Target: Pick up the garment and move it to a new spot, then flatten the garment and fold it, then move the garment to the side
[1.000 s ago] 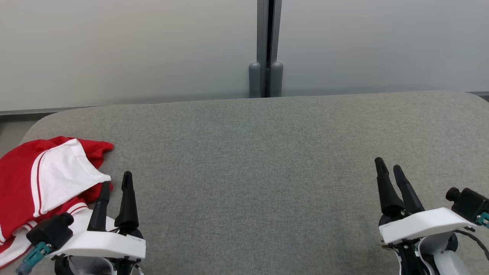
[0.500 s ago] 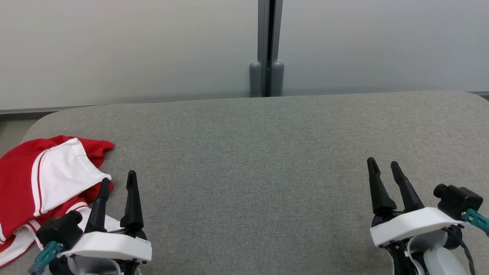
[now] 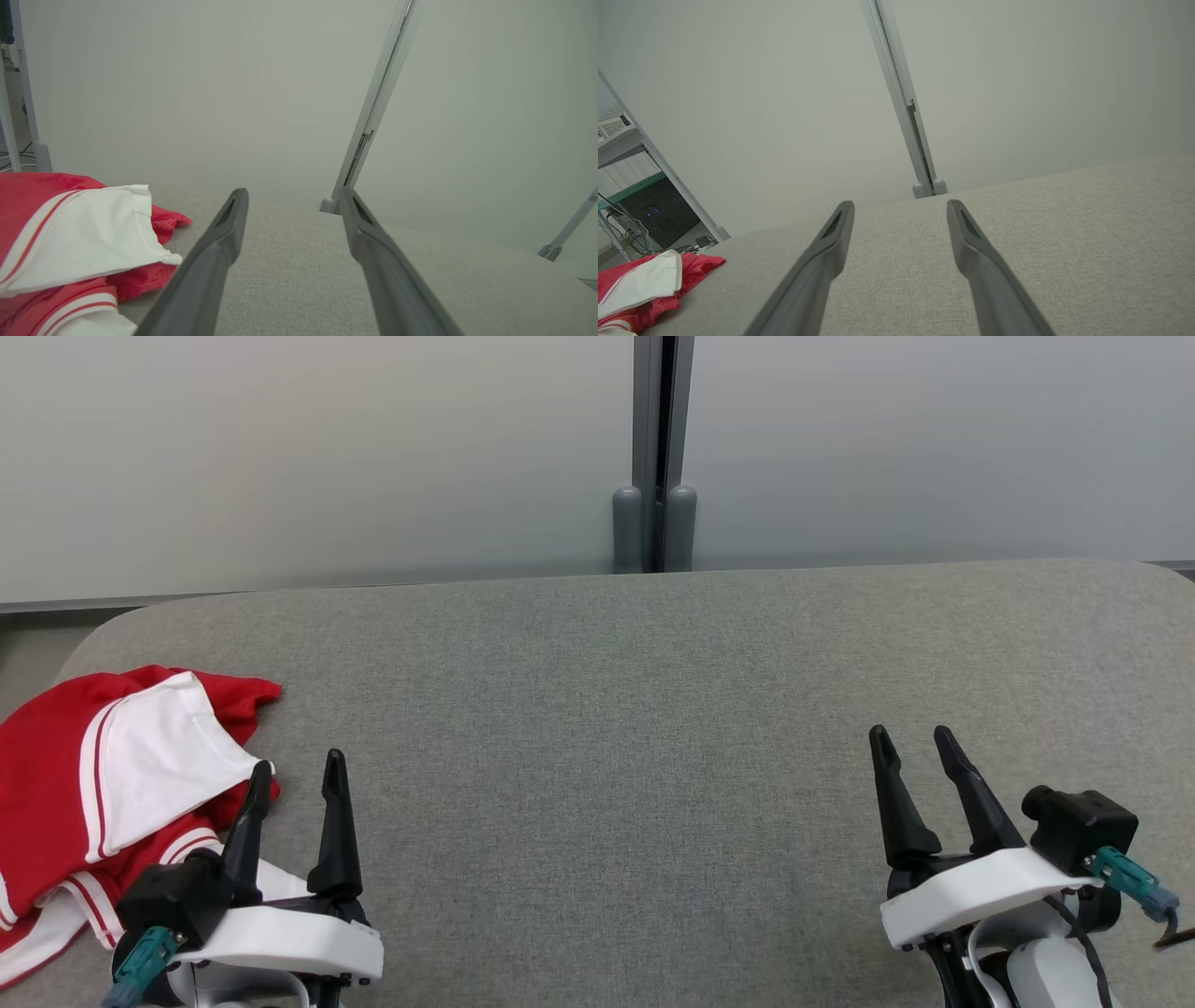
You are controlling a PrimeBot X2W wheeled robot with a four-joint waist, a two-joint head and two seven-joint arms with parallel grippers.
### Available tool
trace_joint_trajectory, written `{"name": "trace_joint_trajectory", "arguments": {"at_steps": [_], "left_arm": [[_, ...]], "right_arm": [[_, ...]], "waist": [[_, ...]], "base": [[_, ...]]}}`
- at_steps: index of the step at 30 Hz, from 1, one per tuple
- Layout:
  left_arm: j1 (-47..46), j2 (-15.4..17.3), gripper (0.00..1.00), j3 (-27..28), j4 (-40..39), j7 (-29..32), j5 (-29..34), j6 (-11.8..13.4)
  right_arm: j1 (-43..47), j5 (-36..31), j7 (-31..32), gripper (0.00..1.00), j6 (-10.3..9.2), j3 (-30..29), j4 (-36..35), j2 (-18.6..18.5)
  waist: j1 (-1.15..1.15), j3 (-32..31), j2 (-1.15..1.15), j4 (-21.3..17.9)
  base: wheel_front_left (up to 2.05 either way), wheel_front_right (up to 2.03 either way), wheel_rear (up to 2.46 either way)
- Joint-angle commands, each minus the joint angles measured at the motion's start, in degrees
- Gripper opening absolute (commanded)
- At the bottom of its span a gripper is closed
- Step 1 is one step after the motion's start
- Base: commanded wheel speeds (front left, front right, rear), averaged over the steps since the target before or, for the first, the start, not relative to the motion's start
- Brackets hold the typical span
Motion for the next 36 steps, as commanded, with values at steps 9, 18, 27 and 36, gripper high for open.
{"name": "trace_joint_trajectory", "arguments": {"at_steps": [9,18,27,36], "left_arm": [[0.44,0.4,1.0,-0.32,-0.58,-1.54,5.3,0.59],[0.48,0.4,1.0,-0.47,-0.23,-2.53,8.58,0.88],[0.61,0.4,1.0,-0.67,0.04,-3.48,12.05,0.78],[0.88,0.39,1.0,-1.06,0.32,-4.54,15.12,0.64]], "right_arm": [[-1.19,-5.13,-1.74,1.0,0.25,0.62,0.44,-0.27],[-1.67,-8.69,-2.71,1.0,0.26,0.99,1.21,0.0],[-1.82,-12.01,-3.68,1.0,0.27,1.46,1.7,0.18],[-1.4,-15.44,-4.75,1.0,0.22,2.06,1.83,0.37]], "waist": [[0.0,-0.06,0.0,0.14],[0.0,-0.1,0.0,0.24],[0.0,-0.26,0.0,0.27],[0.0,-0.6,0.0,0.28]], "base": [[0.0,0.0,0.0],[0.0,0.0,0.0],[0.0,0.0,0.0],[0.0,0.0,0.0]]}}
